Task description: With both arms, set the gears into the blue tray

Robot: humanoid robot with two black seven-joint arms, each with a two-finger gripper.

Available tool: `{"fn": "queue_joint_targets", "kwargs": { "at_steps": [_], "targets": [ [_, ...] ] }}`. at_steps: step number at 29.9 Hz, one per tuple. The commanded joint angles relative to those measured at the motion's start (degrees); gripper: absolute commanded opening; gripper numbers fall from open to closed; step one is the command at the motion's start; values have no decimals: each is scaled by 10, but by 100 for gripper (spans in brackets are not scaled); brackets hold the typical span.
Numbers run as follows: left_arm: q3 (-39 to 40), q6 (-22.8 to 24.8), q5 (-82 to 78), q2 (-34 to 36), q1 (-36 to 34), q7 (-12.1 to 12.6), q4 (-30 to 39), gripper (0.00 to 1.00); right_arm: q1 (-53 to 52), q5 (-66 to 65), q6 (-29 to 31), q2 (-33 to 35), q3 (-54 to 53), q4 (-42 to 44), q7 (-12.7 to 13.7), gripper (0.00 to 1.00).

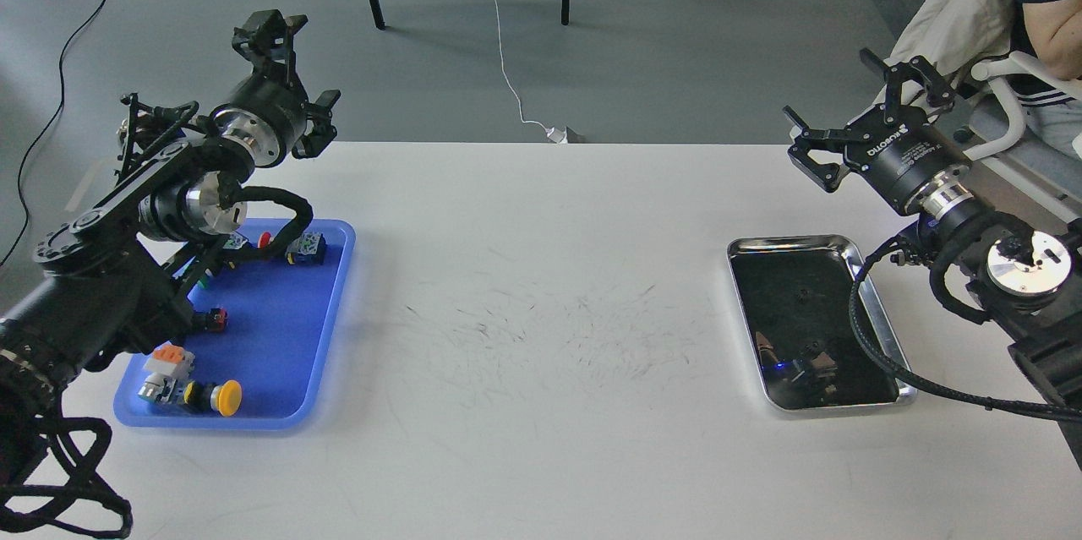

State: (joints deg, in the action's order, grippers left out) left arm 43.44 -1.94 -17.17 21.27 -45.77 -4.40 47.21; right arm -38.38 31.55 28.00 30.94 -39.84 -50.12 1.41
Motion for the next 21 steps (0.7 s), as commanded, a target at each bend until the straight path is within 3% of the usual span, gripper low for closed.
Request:
{"fn": "queue_joint_targets", "kwargs": {
  "at_steps": [1,21],
  "targets": [
    [-1,0,-1,2,0,-1,0,98,0,0,0,0,0,0,0,99],
    [-3,4,-1,9,2,3,-7,98,-1,-1,0,0,3,2,0,99]
  ]
}}
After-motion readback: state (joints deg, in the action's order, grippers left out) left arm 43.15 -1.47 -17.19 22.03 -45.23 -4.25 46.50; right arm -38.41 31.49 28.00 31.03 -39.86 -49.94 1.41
